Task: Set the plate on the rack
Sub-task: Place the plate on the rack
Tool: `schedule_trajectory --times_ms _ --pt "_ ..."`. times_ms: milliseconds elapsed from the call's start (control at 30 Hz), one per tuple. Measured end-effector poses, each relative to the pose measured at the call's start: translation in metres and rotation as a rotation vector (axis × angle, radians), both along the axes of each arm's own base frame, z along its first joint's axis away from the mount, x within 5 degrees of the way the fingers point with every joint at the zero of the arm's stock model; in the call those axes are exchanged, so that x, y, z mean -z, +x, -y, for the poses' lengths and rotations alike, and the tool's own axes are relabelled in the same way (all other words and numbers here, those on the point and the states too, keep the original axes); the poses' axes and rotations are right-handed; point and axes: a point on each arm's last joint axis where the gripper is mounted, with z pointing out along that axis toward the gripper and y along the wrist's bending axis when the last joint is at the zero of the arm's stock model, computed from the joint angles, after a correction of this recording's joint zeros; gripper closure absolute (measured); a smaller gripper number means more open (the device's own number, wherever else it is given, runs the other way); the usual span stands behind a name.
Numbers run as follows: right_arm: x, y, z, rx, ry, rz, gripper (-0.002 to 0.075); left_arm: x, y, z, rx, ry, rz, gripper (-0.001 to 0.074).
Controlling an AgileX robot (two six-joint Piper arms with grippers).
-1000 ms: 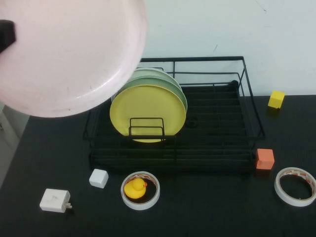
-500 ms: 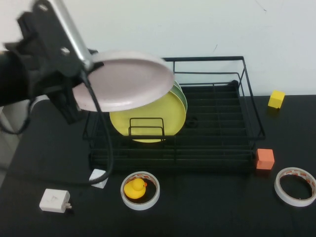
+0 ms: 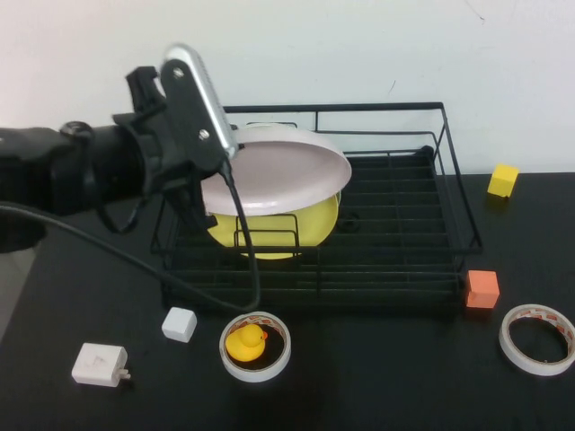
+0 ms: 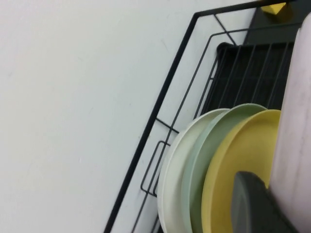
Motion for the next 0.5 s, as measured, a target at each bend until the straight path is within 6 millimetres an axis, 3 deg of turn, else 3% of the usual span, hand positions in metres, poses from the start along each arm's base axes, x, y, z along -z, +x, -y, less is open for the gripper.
schedule_trajectory --times_ms 500 --pt "0.001 0.001 0.001 0.009 0.000 0.005 0.0726 0.055 0.030 0.007 0.006 0.142 -0.010 0.0653"
